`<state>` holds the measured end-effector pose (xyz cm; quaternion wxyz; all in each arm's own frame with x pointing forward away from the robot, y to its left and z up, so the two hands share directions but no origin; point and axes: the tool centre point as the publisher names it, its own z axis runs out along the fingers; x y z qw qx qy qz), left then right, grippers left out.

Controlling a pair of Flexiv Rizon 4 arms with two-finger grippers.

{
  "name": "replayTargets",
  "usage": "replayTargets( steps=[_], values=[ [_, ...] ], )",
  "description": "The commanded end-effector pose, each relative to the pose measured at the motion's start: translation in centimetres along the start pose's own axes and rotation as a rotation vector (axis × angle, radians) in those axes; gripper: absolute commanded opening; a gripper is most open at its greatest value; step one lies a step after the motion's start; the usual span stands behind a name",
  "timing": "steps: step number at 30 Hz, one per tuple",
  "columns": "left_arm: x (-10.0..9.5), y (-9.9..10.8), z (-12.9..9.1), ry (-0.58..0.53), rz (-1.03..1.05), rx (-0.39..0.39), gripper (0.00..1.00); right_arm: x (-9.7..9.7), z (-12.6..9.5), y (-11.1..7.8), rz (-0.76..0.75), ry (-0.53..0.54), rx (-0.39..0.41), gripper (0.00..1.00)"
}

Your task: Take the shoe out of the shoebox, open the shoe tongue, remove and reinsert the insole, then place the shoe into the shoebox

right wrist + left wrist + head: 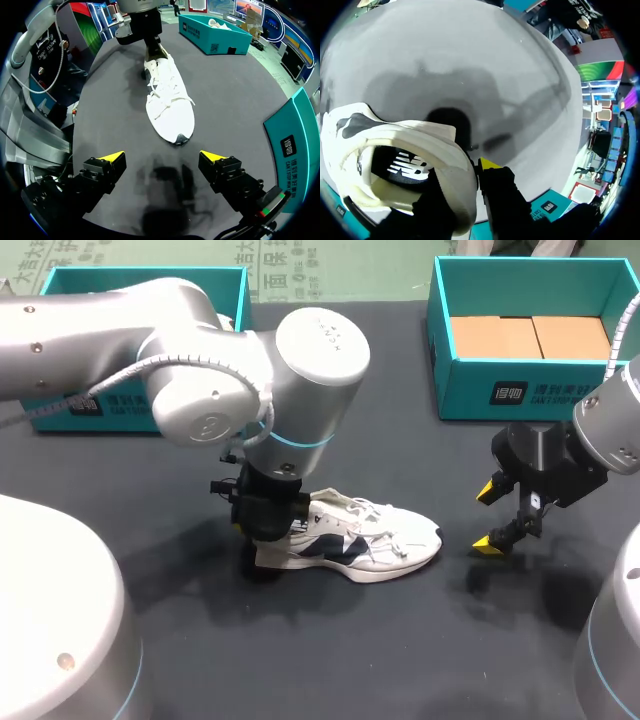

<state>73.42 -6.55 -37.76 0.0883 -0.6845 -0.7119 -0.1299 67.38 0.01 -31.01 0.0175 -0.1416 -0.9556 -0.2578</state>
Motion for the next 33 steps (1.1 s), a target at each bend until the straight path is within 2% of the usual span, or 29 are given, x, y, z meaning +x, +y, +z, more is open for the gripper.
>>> replayTargets(
  steps=[1, 2, 4, 7, 8, 10, 19, 24, 31, 33],
  values=[
    [0.1, -0.2, 0.4, -0.025, 0.020, -0.012, 0.00, 0.1, 0.0, 0.0, 0.000, -0.002, 0.001, 1.00],
    [0.2, -0.2, 0.3, -0.032, 0.025, -0.015, 0.00, 0.1, 0.0, 0.0, 0.000, -0.002, 0.001, 1.00],
    [0.5, -0.1, -0.1, -0.048, 0.031, -0.024, 0.30, 0.1, 0.0, 0.0, 0.000, -0.002, 0.001, 1.00],
    [0.9, 0.0, -0.6, -0.063, 0.043, -0.029, 0.58, 0.1, 0.0, 0.0, 0.000, -0.002, 0.001, 1.00],
    [1.0, 0.1, -0.7, -0.065, 0.044, -0.027, 0.79, 0.1, 0.0, 0.0, 0.000, -0.002, 0.001, 1.00],
    [1.3, 0.2, -1.1, -0.077, 0.043, -0.022, 1.00, 0.1, 0.0, 0.0, 0.000, -0.002, 0.001, 1.00],
    [3.7, -0.4, -6.2, -0.214, 0.016, -0.008, 1.00, 0.1, 0.0, 0.0, 0.000, -0.002, 0.001, 1.00],
    [5.7, -1.3, -9.6, -0.330, -0.028, 0.056, 1.00, 0.1, 0.0, 0.0, 0.000, -0.002, 0.001, 1.00],
    [8.2, -3.1, -12.0, -0.458, -0.163, 0.154, 1.00, 0.1, 0.0, 0.0, 0.000, -0.002, 0.001, 1.00],
    [8.7, -3.4, -12.3, -0.484, -0.230, 0.205, 1.00, 0.1, 0.0, 0.0, 0.000, -0.002, 0.001, 1.00]
  ],
)
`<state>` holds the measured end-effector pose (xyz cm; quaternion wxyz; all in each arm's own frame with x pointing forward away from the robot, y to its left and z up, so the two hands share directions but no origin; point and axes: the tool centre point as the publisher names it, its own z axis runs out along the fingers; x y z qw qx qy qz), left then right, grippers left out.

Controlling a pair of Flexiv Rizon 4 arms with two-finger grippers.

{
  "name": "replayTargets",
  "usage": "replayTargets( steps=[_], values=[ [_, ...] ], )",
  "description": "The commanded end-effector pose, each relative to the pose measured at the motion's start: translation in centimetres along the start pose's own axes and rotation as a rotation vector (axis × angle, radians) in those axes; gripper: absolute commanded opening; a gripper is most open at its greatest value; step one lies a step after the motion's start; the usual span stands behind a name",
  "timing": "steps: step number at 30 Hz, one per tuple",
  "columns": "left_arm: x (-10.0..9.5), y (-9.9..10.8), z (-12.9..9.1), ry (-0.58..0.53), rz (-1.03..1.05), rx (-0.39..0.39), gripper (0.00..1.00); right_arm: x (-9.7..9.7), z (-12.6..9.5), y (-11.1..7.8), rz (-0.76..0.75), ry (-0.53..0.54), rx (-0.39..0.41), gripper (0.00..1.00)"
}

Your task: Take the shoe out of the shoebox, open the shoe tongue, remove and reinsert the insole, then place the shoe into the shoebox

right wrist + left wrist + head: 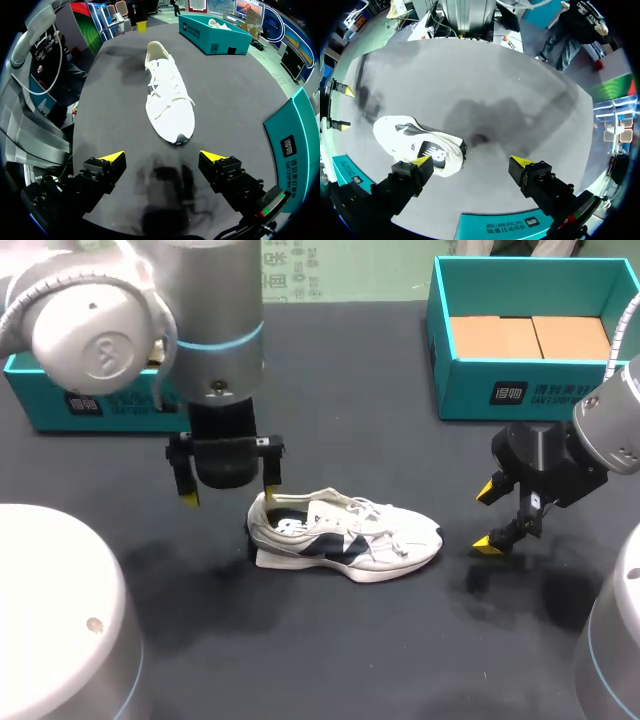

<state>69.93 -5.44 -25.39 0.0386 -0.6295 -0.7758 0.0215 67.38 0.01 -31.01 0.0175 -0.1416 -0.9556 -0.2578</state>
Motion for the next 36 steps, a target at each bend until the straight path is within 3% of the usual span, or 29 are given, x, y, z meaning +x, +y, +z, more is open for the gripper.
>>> replayTargets(
  steps=[1, 15, 24, 25, 36],
  values=[
    [3.7, -0.5, -1.9, -0.218, -0.079, 0.072, 1.00, 0.1, 0.0, 0.0, 0.000, -0.002, 0.001, 1.00],
    [3.7, -0.5, -1.9, -0.218, -0.079, 0.072, 1.00, 0.1, 0.0, 0.0, 0.000, -0.002, 0.001, 1.00],
    [6.1, 2.7, -1.2, -0.467, -0.687, 0.506, 1.00, 0.1, 0.0, 0.0, 0.000, -0.002, 0.001, 1.00],
    [6.1, 3.1, -1.2, -0.493, -0.788, 0.446, 1.00, 0.1, 0.0, 0.0, 0.000, -0.002, 0.001, 1.00],
    [6.1, 3.1, -1.2, -0.493, -0.788, 0.446, 1.00, 0.1, 0.0, 0.0, 0.000, -0.002, 0.001, 1.00]
  ],
)
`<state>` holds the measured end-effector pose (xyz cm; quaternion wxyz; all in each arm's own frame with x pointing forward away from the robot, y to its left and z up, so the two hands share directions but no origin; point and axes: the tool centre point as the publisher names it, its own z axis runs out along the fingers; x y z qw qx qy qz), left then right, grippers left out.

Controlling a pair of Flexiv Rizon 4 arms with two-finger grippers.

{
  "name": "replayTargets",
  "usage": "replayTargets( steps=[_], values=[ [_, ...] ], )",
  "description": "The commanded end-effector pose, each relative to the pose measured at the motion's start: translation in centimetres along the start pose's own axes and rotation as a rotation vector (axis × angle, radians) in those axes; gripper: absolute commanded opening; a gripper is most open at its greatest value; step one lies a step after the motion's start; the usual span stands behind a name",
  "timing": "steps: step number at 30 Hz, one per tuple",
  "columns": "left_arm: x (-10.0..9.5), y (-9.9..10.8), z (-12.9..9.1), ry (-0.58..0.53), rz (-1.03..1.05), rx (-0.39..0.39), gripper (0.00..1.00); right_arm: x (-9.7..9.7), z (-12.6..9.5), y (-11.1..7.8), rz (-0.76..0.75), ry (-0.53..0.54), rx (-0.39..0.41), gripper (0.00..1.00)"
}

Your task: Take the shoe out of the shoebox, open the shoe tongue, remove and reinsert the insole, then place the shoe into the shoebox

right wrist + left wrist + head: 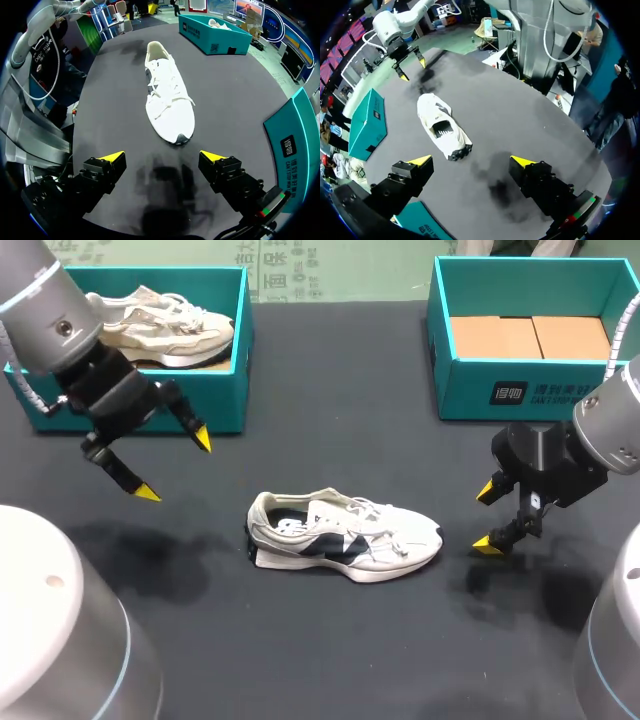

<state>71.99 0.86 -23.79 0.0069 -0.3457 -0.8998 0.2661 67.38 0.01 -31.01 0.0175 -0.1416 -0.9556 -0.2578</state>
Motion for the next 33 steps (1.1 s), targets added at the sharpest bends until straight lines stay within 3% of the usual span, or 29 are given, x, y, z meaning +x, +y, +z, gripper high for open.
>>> replayTargets(
  steps=[1, 6, 10, 21, 23, 27, 33],
  values=[
    [0.4, 0.3, 0.3, -0.116, -0.191, 0.076, 1.00, 0.1, 0.0, 0.0, 0.000, -0.002, 0.001, 1.00],
    [0.7, 1.6, 1.7, -0.227, -0.436, 0.172, 1.00, 0.1, 0.0, 0.0, 0.000, -0.002, 0.001, 1.00],
    [1.3, 2.5, 3.1, -0.235, -0.481, 0.238, 1.00, 0.1, 0.0, 0.0, 0.000, -0.002, 0.001, 1.00],
    [1.3, 2.5, 3.1, -0.235, -0.481, 0.238, 1.00, 0.1, 0.0, 0.0, 0.000, -0.002, 0.001, 1.00],
    [1.2, 3.3, 5.3, -0.212, -0.468, 0.250, 1.00, 0.1, 0.0, 0.0, 0.000, -0.002, 0.001, 1.00],
    [0.9, 5.2, 8.4, -0.122, -0.443, 0.361, 1.00, 0.1, 0.0, 0.0, 0.000, -0.002, 0.001, 1.00],
    [0.6, 6.5, 9.9, -0.113, -0.511, 0.530, 1.00, 0.1, 0.0, 0.0, 0.000, -0.002, 0.001, 1.00]
  ],
)
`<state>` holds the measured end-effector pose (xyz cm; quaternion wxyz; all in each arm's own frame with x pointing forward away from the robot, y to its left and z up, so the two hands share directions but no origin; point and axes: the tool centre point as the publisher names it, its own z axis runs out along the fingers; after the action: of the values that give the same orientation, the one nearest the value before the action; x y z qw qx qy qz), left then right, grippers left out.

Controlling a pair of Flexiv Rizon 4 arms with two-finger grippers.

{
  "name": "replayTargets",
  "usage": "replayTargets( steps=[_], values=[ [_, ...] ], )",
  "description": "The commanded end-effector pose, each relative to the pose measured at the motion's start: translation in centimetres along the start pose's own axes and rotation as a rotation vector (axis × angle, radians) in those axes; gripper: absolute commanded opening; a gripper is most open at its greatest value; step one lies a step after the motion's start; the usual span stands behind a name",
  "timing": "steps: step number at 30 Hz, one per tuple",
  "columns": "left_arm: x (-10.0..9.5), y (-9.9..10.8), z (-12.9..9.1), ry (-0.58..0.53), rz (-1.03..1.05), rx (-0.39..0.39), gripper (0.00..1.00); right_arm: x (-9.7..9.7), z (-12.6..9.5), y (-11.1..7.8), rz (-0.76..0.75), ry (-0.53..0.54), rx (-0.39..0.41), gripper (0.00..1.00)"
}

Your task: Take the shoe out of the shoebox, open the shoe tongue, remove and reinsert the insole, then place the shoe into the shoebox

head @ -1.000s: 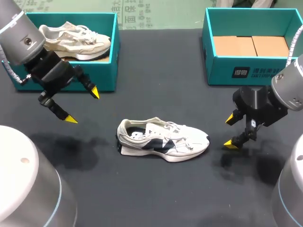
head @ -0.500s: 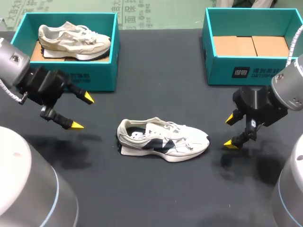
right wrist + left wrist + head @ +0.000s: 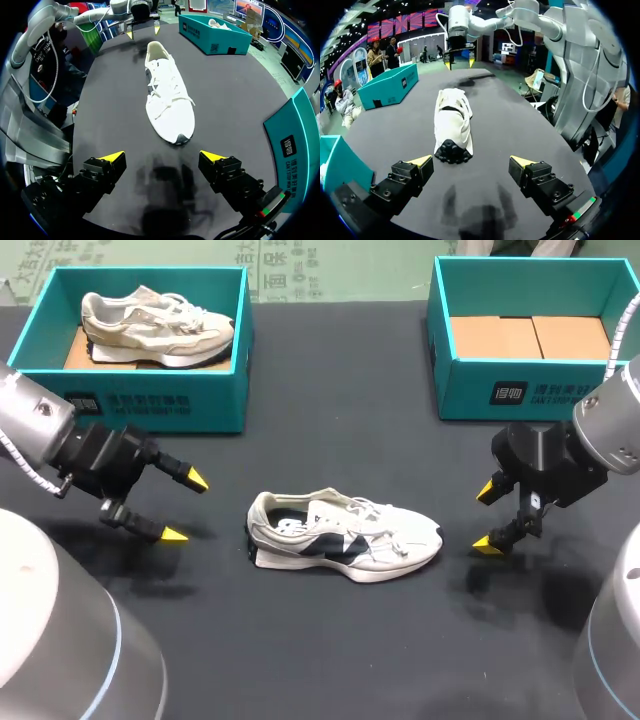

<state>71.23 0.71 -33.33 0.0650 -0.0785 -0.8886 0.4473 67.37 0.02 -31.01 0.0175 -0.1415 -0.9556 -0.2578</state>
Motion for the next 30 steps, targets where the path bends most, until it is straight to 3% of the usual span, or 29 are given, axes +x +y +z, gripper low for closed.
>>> replayTargets(
  steps=[1, 12, 17, 21, 30],
  values=[
    [-2.6, 2.0, 1.2, 0.097, -0.048, 0.162, 1.00, 0.1, 0.0, 0.0, 0.000, -0.002, 0.001, 1.00],
    [-2.7, 2.1, 1.2, 0.092, -0.067, 0.168, 1.00, 0.1, 0.0, 0.0, 0.000, -0.002, 0.001, 1.00],
    [-3.0, 3.8, 3.5, 0.040, -0.154, 0.264, 1.00, 0.1, 0.0, 0.0, 0.000, -0.002, 0.001, 1.00],
    [-2.8, 4.0, 4.6, -0.031, -0.169, 0.324, 1.00, 0.1, 0.0, 0.0, 0.000, -0.002, 0.001, 1.00],
    [-2.7, 3.8, 5.9, -0.080, -0.144, 0.352, 1.00, 0.1, 0.0, 0.0, 0.000, -0.002, 0.001, 1.00]
  ],
)
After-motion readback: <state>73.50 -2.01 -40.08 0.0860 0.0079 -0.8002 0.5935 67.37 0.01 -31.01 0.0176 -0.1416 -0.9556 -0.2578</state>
